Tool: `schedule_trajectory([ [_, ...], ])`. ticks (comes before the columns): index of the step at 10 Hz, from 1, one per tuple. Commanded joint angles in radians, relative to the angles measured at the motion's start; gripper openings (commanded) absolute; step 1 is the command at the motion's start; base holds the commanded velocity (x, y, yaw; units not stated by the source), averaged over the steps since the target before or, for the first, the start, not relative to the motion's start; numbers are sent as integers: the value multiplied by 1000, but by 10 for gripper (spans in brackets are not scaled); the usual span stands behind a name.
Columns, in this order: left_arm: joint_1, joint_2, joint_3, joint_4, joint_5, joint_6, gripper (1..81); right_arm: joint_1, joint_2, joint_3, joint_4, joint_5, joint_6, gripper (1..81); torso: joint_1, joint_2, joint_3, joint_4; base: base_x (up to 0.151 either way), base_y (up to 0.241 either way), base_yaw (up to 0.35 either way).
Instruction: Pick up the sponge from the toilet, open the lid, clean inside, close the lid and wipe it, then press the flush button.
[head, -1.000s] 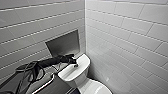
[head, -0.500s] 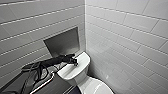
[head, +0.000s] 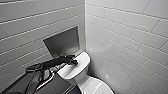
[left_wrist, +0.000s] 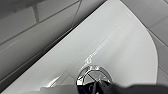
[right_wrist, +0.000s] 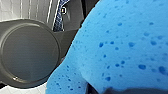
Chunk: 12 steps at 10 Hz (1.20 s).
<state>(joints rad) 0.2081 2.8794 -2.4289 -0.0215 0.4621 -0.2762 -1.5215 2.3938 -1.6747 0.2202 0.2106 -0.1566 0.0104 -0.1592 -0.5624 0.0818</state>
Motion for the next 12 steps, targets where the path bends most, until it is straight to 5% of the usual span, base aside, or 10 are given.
schedule_trajectory([
  [1, -160, -3, -4, 17, 20, 8, 10, -4, -29, 41, 5, -71, -3, 10, 0, 0, 1, 0, 0, 0, 0],
  [12, -121, -15, 42, 35, 39, 6, 10, -10, 17, -14, 8, -70, 0, 10, 0, 0, -8, 0, 0, 0, 0],
])
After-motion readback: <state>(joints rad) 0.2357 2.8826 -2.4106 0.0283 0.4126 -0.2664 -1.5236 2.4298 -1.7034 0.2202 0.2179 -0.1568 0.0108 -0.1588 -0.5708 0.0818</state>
